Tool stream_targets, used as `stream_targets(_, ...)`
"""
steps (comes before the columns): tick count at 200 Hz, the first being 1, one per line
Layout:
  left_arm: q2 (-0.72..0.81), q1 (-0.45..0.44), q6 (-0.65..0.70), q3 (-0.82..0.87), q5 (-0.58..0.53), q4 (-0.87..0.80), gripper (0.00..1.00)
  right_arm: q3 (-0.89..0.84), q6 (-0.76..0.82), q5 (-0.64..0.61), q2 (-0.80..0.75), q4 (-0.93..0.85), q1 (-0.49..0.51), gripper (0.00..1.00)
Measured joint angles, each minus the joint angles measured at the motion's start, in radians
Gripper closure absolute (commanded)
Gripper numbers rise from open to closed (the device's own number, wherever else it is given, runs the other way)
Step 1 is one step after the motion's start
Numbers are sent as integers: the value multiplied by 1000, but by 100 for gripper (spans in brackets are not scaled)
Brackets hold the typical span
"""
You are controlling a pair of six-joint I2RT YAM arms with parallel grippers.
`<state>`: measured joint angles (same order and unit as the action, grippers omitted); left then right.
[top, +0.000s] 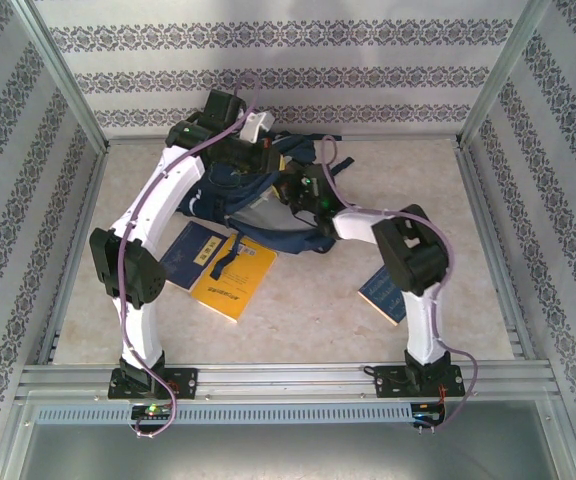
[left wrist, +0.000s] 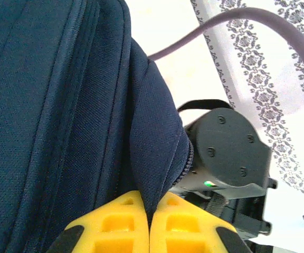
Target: Pack the student bag
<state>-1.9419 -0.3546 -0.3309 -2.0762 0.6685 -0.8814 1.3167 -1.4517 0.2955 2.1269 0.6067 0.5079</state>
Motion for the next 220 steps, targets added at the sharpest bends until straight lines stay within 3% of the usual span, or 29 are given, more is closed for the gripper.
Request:
stream_targets(9,0,9,0,-2,-1,0,100,57,3,-10,45,-3,8,57)
stream_targets(30,0,17,0,-8,-4,0,100,128,31,-30,92,-38,28,44)
stream_targets(68,-10,25,-3,-25,-10,0,100,123,149,-35,58,-136,31,33)
stream_targets(100,-34,49,-19,-45,-4,2,100,103,288,-14,-63,-313,9,25)
stream_targets(150,-68,64,-48,-66,15,17,100,15,517,-59,-337,-607,-22,29)
stream_targets(196,-110,61,-55,-68,45,42,94,-214,641,-261,-657,-850,-48,30)
stream_targets(220,-118,52,-46,-32,53,63,89,-367,659,-329,-835,-931,-148,27)
